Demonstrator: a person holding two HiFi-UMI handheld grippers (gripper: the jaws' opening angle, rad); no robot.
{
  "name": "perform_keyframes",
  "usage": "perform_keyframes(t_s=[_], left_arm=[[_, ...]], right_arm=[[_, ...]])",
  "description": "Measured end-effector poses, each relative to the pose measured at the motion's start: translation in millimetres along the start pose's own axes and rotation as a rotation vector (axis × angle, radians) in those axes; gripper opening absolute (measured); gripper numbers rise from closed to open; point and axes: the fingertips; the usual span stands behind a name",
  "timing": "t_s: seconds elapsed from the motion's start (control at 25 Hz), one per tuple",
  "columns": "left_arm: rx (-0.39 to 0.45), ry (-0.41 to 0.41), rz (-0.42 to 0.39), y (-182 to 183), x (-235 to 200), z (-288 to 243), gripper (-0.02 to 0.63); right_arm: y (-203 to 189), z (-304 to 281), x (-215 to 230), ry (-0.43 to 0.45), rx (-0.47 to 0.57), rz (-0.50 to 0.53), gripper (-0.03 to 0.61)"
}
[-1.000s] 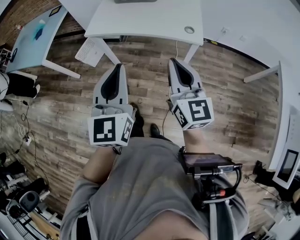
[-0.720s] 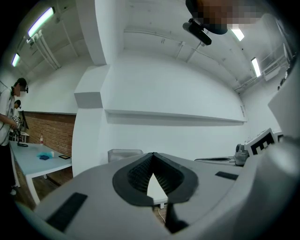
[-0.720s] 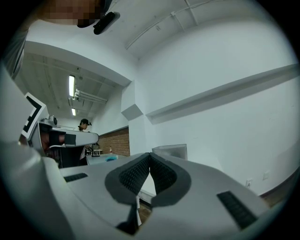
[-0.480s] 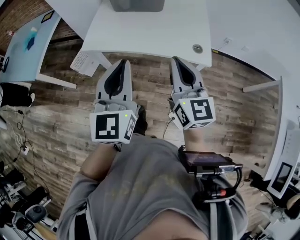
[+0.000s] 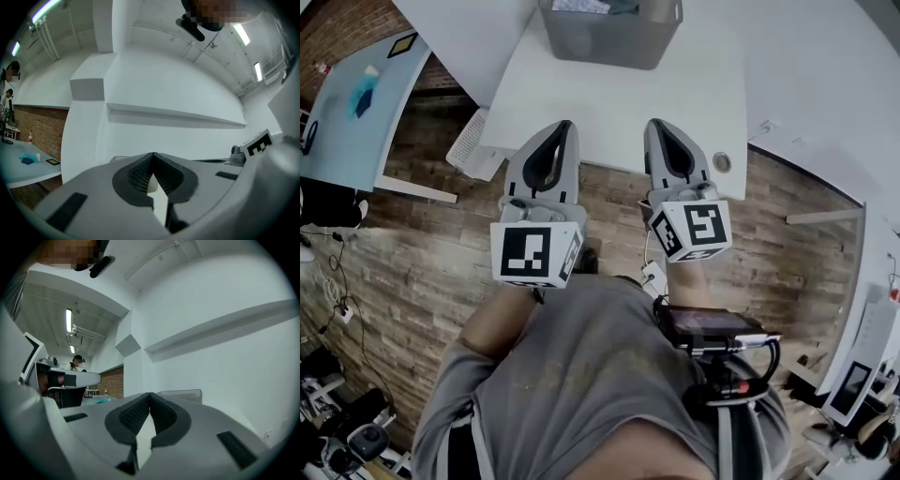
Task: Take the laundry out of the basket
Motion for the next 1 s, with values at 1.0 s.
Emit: perform_keyframes(t_s=[1.0], left_arm=[[-0.058,-0.007,0.017,1.0,-42.8,-165.3,0.008]], right_arm=[[21.9,-127.8,87.4,0.044,-0.002,-0.034,0.008]])
Point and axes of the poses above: the fingertips, and each gripper's own axes: z backward along the fingers, x to its right, y out of its top, and after that the axes turned 10 degrees about -x, right-handed
